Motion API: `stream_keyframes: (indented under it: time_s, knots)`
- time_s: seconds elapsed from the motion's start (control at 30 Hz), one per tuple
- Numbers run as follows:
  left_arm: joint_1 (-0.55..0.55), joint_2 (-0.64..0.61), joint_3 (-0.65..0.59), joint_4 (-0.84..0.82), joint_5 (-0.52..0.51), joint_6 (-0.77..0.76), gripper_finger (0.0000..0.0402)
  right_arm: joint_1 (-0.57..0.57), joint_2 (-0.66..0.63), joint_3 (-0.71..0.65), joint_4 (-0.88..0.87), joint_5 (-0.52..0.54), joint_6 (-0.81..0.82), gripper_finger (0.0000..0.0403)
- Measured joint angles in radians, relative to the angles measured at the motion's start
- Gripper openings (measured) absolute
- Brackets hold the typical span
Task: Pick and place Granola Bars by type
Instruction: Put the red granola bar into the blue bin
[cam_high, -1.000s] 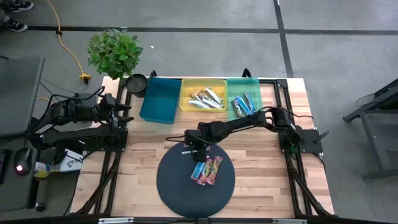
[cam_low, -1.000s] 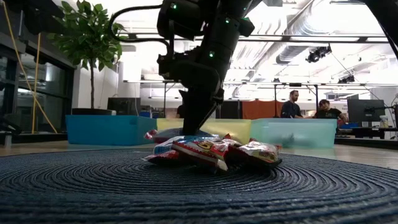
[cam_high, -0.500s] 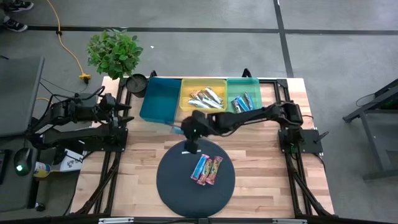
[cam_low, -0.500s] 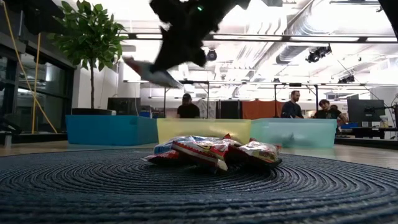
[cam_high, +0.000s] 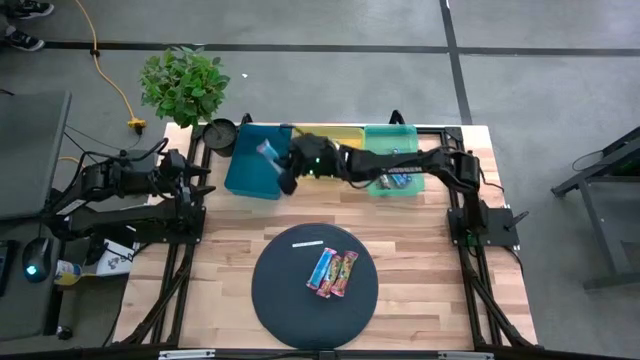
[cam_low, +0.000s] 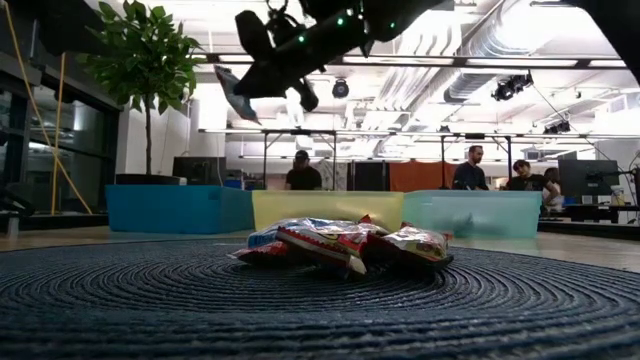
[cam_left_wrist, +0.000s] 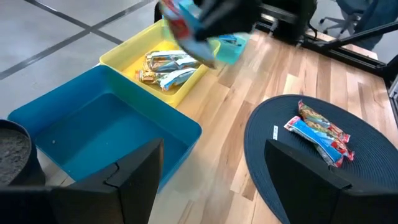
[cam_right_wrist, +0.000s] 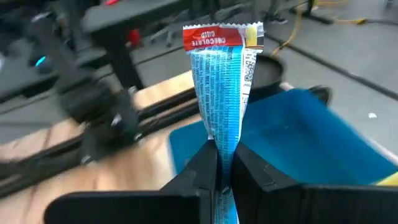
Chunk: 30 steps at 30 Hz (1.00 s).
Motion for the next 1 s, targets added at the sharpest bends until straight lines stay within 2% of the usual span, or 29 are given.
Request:
stream_keyframes:
  time_s: [0.13, 0.3, 0.43, 0.57, 0.73, 1.0]
  knots:
    - [0.000, 0.000, 0.000, 0.003, -0.003, 0.000, 0.0273, -0.039, 0.050, 0.049, 0.050, -0.024, 0.004, 0.0023]
    - [0.000, 0.000, 0.000, 0.007, -0.008, 0.000, 0.0273, -0.058, 0.211, 0.298, -0.018, -0.093, -0.005, 0.0024]
    - [0.000, 0.000, 0.000, 0.006, -0.002, 0.000, 0.0273, -0.062, 0.365, 0.566, -0.257, -0.129, -0.070, 0.0027]
    - [0.000, 0.000, 0.000, 0.005, 0.006, -0.006, 0.0273, -0.063, 0.471, 0.735, -0.463, -0.134, -0.107, 0.0028]
    - [0.000, 0.000, 0.000, 0.005, 0.011, -0.008, 0.0273, -0.075, 0.474, 0.634, -0.420, -0.204, -0.038, 0.0028]
    - [0.000, 0.000, 0.000, 0.004, 0.008, -0.008, 0.0273, -0.067, 0.480, 0.542, -0.345, -0.239, 0.003, 0.0028]
